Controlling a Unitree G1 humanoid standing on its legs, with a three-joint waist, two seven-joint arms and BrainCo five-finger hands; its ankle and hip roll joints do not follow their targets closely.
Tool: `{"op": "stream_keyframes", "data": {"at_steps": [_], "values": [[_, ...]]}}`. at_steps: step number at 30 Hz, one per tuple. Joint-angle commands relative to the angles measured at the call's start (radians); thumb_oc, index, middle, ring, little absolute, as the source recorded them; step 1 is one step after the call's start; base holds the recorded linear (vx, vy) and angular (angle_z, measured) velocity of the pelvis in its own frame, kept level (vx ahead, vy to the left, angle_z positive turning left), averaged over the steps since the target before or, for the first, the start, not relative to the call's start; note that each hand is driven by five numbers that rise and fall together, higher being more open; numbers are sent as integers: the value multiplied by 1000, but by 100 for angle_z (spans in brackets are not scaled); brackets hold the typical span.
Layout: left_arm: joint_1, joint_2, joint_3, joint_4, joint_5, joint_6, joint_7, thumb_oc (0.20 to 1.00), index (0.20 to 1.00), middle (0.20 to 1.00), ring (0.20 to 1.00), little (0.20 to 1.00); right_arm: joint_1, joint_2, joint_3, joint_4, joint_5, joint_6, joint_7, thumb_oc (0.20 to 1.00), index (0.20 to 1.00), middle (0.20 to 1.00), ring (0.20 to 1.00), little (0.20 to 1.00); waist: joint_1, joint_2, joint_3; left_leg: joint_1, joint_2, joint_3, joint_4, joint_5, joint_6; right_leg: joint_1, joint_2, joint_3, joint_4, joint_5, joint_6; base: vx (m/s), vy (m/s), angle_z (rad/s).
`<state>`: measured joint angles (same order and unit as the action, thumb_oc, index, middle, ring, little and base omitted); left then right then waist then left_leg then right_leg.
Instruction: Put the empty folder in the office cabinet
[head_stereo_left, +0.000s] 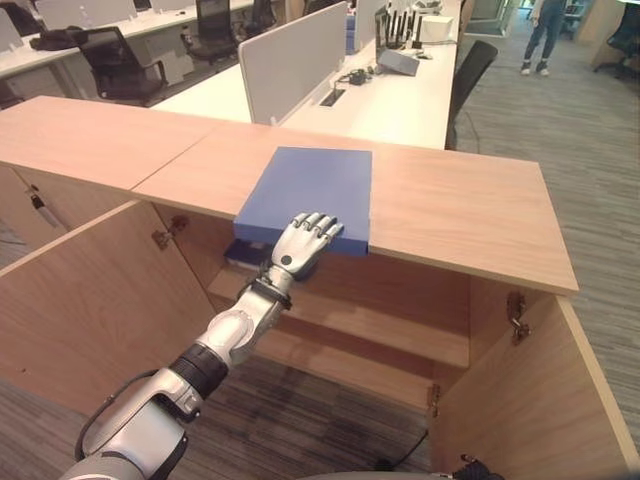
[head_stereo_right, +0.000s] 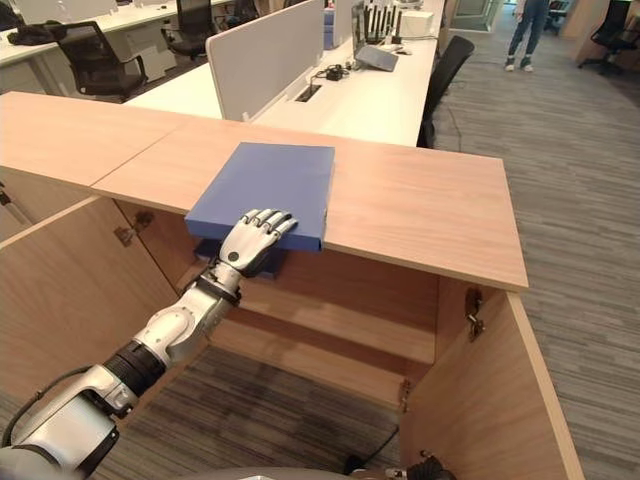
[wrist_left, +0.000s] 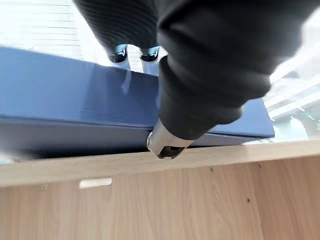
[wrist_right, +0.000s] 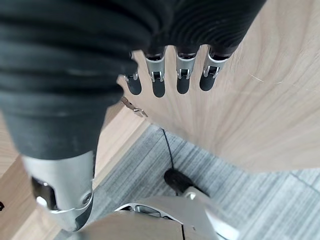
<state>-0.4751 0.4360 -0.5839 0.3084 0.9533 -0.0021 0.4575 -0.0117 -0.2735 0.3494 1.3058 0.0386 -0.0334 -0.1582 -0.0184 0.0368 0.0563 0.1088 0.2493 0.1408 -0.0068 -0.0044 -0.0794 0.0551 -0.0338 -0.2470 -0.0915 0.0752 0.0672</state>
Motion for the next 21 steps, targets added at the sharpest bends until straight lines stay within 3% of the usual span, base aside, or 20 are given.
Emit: {"op": "stream_keyframes", "data": {"at_steps": [1, 5, 6, 11, 15, 21], "values": [[171, 25, 182, -134, -332, -54, -53, 200, 200, 200, 200, 200, -44, 23, -23, 23, 26, -16, -27, 1000, 1000, 1000, 1000, 1000, 17, -86, 53, -52, -11, -27, 98, -10, -69, 98, 36, -31, 5, -116, -22, -9, -20, -3], [320, 64, 281, -305, -467, -98, -127, 200, 200, 200, 200, 200, -26, 15, -40, 4, 28, -14, -10, 1000, 1000, 1000, 1000, 1000, 25, -94, 60, -73, -18, -40, 98, 4, -64, 83, 31, -41, 4, -108, -21, -21, -13, 10], [410, 78, 321, -372, -573, -118, -191, 200, 200, 200, 200, 200, -14, 15, -40, 4, 26, -9, 6, 1000, 1000, 1000, 1000, 1000, 33, -94, 65, -76, -19, -43, 98, 7, -63, 82, 32, -46, 4, -107, -21, -8, -18, 11], [627, 86, 453, -543, -829, -155, -320, 200, 200, 200, 200, 200, 1, 11, -51, -13, 34, -5, 43, 1000, 1000, 1000, 1000, 1000, 51, -86, 75, -79, -22, -51, 90, 15, -58, 80, 30, -59, 4, -108, -21, 7, -4, 7], [754, 73, 573, -636, -1031, -170, -352, 200, 200, 200, 200, 200, 3, 8, -70, -23, 43, -3, 68, 1000, 1000, 1000, 1000, 1000, 72, -78, 82, -85, -30, -64, 86, 19, -54, 78, 28, -69, 4, -109, -18, 3, 9, 9], [810, 56, 672, -729, -1130, -173, -348, 200, 200, 200, 200, 200, -7, 18, -70, -1, 49, 1, 84, 1000, 1000, 1000, 1000, 1000, 94, -71, 83, -82, -34, -82, 75, 24, -51, 87, 28, -87, 4, -118, -20, 11, 5, 11]]}}
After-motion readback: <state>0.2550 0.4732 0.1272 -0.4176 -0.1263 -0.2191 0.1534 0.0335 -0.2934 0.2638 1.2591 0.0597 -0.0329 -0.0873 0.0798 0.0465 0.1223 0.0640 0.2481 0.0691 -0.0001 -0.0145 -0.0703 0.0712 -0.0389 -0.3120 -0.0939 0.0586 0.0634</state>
